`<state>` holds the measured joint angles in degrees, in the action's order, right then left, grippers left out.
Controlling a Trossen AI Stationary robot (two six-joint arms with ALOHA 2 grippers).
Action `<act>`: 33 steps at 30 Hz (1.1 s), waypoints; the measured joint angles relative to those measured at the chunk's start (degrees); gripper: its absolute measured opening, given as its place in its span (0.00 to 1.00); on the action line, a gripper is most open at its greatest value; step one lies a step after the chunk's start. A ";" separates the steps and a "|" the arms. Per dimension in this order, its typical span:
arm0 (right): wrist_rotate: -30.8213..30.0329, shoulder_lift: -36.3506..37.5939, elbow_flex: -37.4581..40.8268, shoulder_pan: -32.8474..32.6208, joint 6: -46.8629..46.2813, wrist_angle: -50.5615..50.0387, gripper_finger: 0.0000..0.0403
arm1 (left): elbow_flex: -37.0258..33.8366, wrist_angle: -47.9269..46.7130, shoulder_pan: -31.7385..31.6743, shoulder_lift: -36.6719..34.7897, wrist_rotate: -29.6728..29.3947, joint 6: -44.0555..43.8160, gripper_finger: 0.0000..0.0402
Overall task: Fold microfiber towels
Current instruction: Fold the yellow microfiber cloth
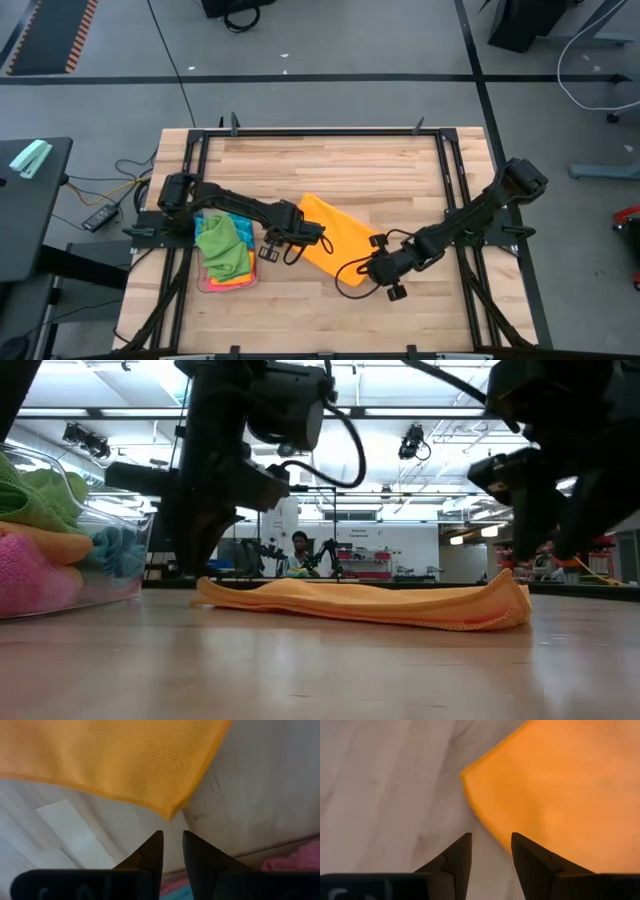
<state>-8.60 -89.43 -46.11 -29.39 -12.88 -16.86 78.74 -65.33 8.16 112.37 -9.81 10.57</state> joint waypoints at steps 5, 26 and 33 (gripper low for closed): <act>-5.69 0.59 0.02 -1.01 6.19 1.07 0.36 | 0.02 4.69 0.02 -0.78 -0.45 0.37 0.18; -17.51 -0.50 0.02 -2.41 3.93 -12.63 0.36 | 0.53 39.86 10.68 0.45 -6.82 0.18 0.36; -18.13 0.35 0.02 -2.43 5.58 -13.79 0.36 | 4.46 45.73 12.83 4.46 -7.93 -5.41 0.46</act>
<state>-26.73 -89.08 -46.09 -31.81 -7.30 -30.65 83.20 -19.60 20.99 116.83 -17.74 5.16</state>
